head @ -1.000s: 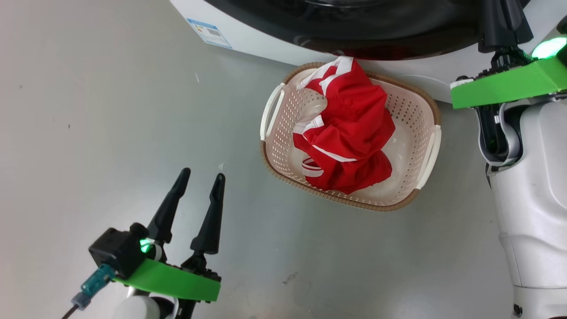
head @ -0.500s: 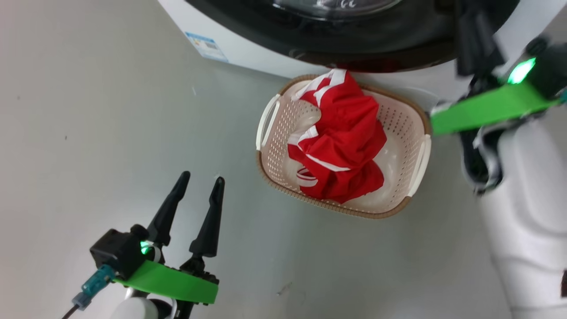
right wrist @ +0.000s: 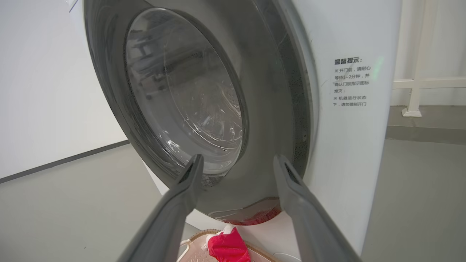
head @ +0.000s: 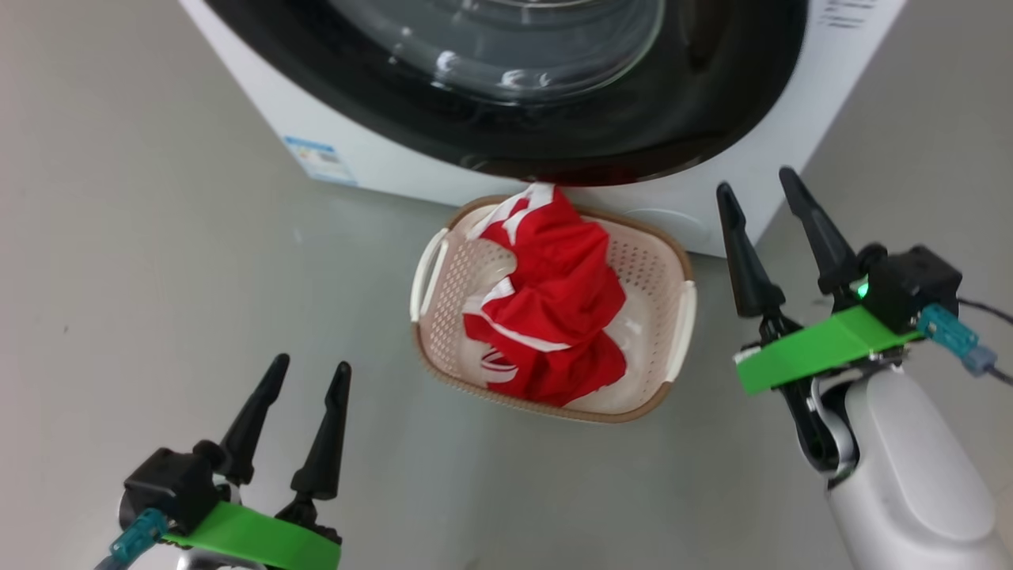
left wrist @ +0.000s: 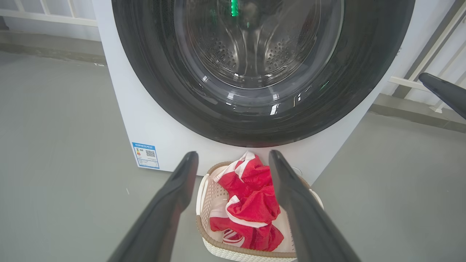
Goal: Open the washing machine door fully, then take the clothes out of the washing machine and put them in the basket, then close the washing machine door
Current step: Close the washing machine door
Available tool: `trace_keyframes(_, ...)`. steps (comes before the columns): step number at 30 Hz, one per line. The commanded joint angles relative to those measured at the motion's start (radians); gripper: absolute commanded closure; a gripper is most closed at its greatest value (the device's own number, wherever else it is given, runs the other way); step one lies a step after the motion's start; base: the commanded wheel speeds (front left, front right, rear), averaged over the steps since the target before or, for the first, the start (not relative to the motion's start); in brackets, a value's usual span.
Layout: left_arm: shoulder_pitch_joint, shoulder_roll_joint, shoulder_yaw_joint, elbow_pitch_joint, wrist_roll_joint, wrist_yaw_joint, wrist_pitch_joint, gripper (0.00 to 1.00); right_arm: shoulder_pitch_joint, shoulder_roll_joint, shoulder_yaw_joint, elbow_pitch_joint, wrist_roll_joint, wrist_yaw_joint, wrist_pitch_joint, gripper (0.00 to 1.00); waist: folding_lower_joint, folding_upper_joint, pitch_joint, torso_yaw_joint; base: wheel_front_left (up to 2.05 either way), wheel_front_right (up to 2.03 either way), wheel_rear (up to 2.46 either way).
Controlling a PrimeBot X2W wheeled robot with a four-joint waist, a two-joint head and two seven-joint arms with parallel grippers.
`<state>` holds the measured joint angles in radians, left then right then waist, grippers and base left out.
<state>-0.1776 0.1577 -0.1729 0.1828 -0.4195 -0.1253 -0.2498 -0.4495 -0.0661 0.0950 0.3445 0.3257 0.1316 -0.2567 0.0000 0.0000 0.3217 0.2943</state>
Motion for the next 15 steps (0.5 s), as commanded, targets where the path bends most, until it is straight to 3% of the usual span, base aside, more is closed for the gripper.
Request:
trace_keyframes(1,0.005,0.032,0.041,-0.017,0.013,-0.005,-0.012,0.0,0.018,0.016,0.018,-0.031,0.02,-0.001,-0.005,0.0,0.0,0.0,-0.04,-0.044,0.0,0.0,0.0)
trace_keyframes(15,0.058,0.067,0.093,-0.012,0.029,-0.005,-0.012,0.0,0.238,0.016,-0.003,-0.085,0.006,-0.001,-0.005,0.0,0.0,0.0,-0.131,-0.147,0.0,0.0,0.0)
